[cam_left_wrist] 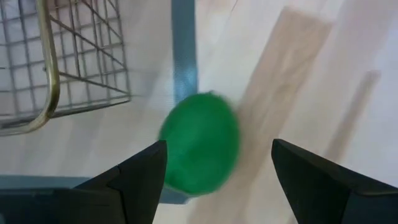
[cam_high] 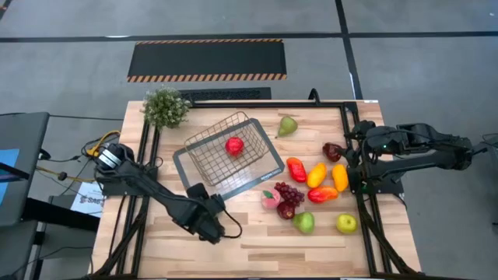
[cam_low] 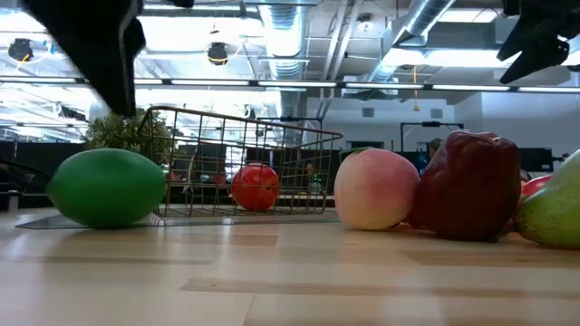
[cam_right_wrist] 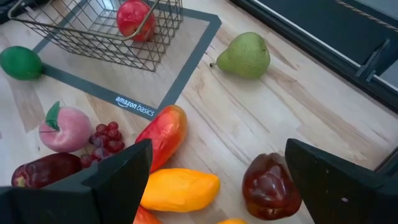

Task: Build produce basket
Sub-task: Put the green lime into the gold wire basket

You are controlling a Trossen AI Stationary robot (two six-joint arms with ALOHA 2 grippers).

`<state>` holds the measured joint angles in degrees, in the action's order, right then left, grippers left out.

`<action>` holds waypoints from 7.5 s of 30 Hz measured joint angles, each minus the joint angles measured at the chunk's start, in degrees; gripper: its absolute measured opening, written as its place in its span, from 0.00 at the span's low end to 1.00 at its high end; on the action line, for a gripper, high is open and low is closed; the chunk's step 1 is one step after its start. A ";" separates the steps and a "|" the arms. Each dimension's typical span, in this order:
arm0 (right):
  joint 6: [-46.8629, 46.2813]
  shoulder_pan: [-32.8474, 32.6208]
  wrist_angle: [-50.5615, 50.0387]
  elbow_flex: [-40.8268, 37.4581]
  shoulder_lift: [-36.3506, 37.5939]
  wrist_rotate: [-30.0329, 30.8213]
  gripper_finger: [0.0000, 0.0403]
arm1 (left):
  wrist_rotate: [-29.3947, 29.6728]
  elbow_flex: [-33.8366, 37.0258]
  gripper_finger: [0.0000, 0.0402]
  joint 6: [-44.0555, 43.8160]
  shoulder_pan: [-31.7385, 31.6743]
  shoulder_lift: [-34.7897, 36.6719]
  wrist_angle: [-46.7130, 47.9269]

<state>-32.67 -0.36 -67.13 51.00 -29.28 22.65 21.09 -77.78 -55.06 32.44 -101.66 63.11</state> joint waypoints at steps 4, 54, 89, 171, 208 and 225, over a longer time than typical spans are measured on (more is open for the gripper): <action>-0.96 0.02 -0.01 0.00 0.00 -0.02 0.96 | 0.79 3.14 0.69 3.92 -1.30 0.04 0.04; -1.94 0.02 -0.07 0.02 0.00 -0.13 0.96 | -11.50 4.14 0.63 17.76 -8.64 -0.86 -17.30; -1.83 0.00 -0.08 0.02 -0.02 -0.28 0.96 | -12.30 3.95 0.65 17.53 -10.64 -0.64 -20.57; -1.39 0.01 -0.15 0.04 0.04 -0.35 0.96 | -25.44 2.10 0.66 6.35 -7.03 -8.27 -15.03; -1.39 0.02 -0.17 0.04 0.05 -0.33 0.96 | 0.17 -49.39 0.70 33.62 -36.58 -7.98 18.46; -2.45 0.02 -0.16 0.04 0.05 -0.33 0.96 | -14.33 -19.42 0.71 41.02 -45.54 -8.29 -6.18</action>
<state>-35.12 -0.34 -67.29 51.05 -29.23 22.33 6.76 -97.21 -14.04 -13.10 -109.95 56.93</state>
